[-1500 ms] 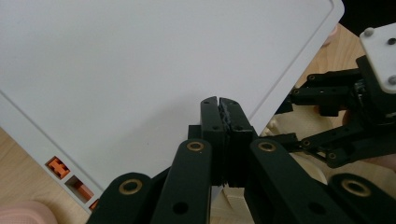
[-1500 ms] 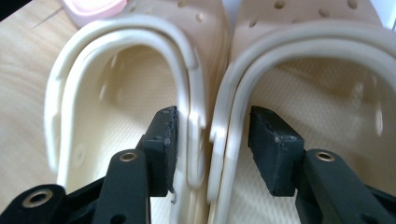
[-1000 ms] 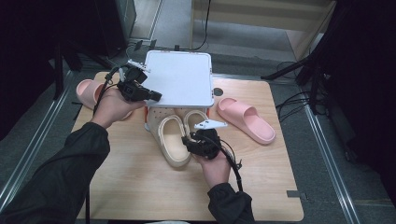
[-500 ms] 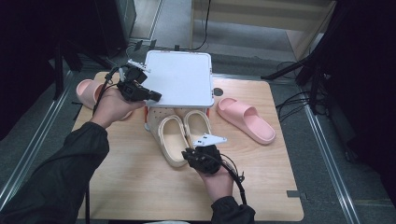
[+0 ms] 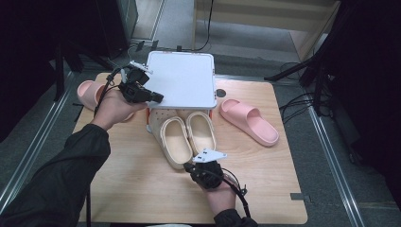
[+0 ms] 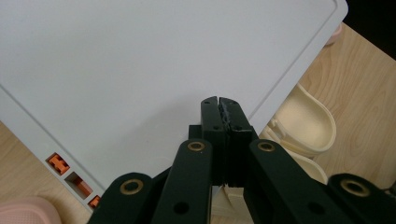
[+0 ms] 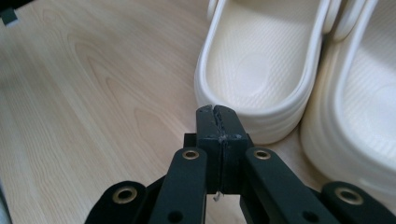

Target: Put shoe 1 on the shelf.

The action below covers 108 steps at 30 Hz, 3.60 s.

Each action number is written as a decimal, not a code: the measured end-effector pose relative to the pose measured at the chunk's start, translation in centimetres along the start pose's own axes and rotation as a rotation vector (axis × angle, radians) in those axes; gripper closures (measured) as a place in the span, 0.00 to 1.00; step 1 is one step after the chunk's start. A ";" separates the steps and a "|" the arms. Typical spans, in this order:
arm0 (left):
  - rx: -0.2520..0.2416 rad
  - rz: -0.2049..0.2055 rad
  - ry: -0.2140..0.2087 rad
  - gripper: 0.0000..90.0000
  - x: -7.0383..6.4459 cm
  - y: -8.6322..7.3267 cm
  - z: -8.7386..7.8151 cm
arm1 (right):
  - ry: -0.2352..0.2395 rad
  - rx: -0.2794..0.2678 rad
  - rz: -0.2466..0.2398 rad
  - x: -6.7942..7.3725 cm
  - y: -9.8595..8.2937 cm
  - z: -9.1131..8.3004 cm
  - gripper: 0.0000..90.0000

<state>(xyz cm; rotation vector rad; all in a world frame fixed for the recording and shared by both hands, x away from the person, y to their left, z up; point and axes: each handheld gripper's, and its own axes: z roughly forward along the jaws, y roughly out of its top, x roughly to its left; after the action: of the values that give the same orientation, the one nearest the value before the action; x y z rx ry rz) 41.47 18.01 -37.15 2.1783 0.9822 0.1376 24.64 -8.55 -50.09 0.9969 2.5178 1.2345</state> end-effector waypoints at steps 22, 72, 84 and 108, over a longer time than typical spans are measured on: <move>-0.006 -0.017 -0.010 1.00 0.2 -0.2 0.0 | -0.026 0.040 -0.013 0.4 0.2 3.1 1.00; 0.005 -0.041 -0.007 1.00 0.0 0.0 0.0 | -0.142 -0.005 0.026 -2.4 8.7 10.9 1.00; 0.001 -0.044 -0.006 1.00 0.1 -0.1 0.0 | -0.125 -0.007 0.050 -2.4 8.8 10.9 1.00; 0.010 -0.050 0.001 1.00 0.0 0.0 0.0 | -0.102 0.016 0.045 -3.3 2.1 1.1 1.00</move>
<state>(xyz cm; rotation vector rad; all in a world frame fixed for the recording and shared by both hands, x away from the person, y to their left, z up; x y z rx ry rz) 41.49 18.03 -37.09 2.1614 1.0393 0.1108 28.68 -9.01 -49.64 1.0974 2.4441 1.1456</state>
